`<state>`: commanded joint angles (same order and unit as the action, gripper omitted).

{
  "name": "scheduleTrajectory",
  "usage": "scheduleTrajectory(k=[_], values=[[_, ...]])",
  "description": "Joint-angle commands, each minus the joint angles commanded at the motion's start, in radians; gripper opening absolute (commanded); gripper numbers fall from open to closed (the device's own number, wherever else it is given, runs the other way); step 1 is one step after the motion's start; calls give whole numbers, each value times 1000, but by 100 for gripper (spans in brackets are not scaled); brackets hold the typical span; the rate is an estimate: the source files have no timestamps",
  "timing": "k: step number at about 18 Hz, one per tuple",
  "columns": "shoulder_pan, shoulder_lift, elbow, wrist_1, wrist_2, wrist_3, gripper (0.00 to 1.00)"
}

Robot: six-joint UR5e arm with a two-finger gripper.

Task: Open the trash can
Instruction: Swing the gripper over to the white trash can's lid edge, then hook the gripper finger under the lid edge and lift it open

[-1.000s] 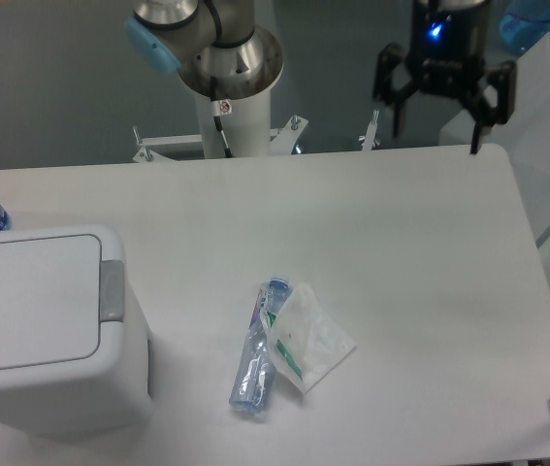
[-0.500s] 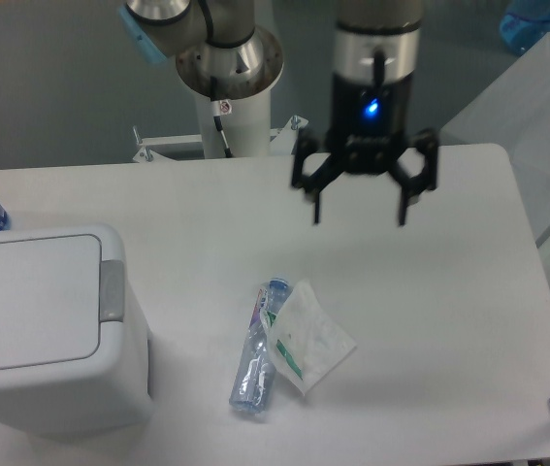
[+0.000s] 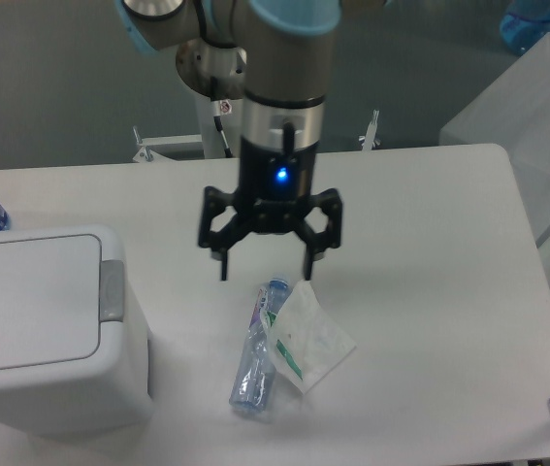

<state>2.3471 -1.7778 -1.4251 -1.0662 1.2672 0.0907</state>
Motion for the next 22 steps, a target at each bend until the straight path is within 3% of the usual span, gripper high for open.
scheduleTrajectory(k=[13,22], values=[[-91,-11,-17,12,-9,-55,100],[-104,-18,-31,14,-9,-54,100]])
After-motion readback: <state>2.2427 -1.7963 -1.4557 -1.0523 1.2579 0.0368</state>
